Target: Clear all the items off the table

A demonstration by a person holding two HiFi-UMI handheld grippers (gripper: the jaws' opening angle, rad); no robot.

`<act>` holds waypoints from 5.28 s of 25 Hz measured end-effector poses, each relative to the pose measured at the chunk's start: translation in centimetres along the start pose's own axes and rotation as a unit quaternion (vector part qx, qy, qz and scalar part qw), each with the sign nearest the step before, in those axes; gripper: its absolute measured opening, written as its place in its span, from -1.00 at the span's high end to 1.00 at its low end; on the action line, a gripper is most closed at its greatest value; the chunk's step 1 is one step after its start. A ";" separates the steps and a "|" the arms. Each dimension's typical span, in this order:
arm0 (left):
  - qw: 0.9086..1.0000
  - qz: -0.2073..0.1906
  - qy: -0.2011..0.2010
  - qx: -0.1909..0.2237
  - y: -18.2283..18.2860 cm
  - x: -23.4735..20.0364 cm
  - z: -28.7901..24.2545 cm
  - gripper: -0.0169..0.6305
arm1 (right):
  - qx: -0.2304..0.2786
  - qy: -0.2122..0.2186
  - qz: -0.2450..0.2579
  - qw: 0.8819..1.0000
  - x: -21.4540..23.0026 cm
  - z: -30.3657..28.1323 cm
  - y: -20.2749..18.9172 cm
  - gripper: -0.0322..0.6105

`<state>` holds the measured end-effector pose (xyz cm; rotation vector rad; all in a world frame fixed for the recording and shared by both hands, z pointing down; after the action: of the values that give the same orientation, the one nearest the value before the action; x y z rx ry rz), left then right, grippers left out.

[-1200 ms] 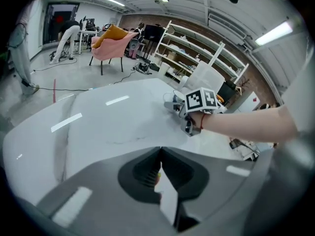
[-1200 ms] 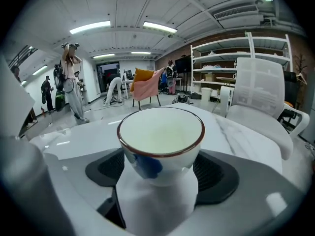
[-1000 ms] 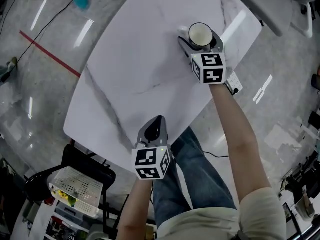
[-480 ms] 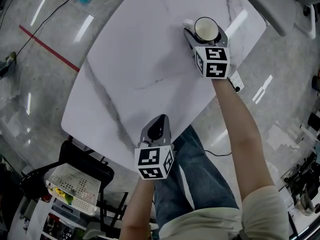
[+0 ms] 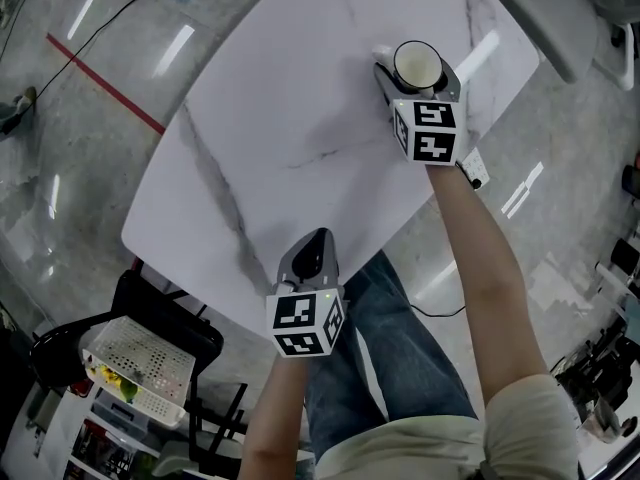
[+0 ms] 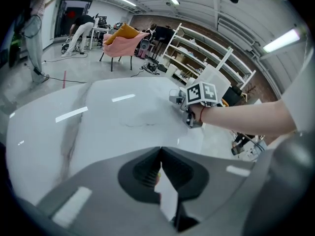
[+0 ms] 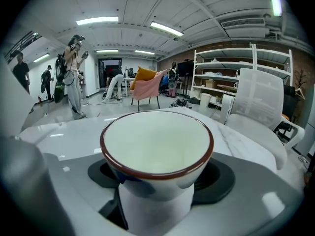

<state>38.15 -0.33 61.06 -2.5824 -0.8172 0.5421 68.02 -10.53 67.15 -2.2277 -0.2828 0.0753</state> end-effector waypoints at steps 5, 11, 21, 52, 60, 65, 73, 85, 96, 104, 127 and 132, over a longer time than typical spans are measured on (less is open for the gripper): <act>1.000 0.011 0.009 0.009 -0.7 -0.9 1.0 0.92 | 0.013 0.020 0.014 1.000 -2.7 0.9 0.9 -0.33; 0.999 0.030 0.018 0.028 -1.8 -2.5 3.2 0.92 | 0.021 0.055 0.046 0.997 -7.9 3.0 1.7 -0.33; 0.995 0.066 0.044 0.055 -4.6 -6.7 8.2 0.92 | 0.039 0.122 0.077 0.989 -18.9 7.0 3.0 -0.33; 0.967 0.180 0.129 0.123 -14.7 -18.2 21.3 0.92 | 0.031 0.339 0.221 0.914 -49.3 18.1 0.6 -0.33; 0.955 0.216 0.153 0.132 -18.5 -21.6 24.2 0.92 | 0.028 0.386 0.244 0.889 -57.0 20.6 -1.1 -0.33; 0.946 0.238 0.170 0.139 -20.4 -23.9 25.6 0.92 | 0.026 0.408 0.257 0.876 -61.1 21.5 -2.1 -0.33; 0.933 0.270 0.190 0.145 -23.4 -26.8 27.8 0.92 | 0.015 0.442 0.279 0.852 -66.9 23.1 -4.1 -0.33; 0.915 0.314 0.210 0.143 -28.9 -31.5 30.1 0.92 | -0.006 0.480 0.308 0.822 -76.0 23.5 -8.8 -0.33; 0.896 0.353 0.228 0.144 -32.8 -36.5 31.3 0.92 | -0.026 0.506 0.333 0.795 -83.3 22.0 -13.6 -0.33; 0.886 0.376 0.233 0.137 -35.9 -38.5 31.4 0.92 | -0.036 0.503 0.347 0.791 -86.8 19.9 -17.1 -0.33; 0.872 0.407 0.243 0.123 -39.8 -40.6 31.3 0.92 | -0.008 0.477 0.347 0.807 -89.1 16.5 -20.8 -0.33; 0.868 0.412 0.247 0.125 -39.6 -40.5 31.3 0.92 | -0.028 0.489 0.344 0.802 -89.3 16.5 -21.2 -0.35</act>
<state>-25.28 12.59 62.32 -2.5347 0.5294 0.1466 -25.02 -5.65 69.48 -2.0106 1.0963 -0.6863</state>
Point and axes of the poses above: the fingertips, and each gripper's own axes: z backward along the fingers, x to its right, y out of its top, the point moved 2 cm from there along z, backward along the fingers, and after that the axes turned 10 degrees about y, right-handed, at the moved point
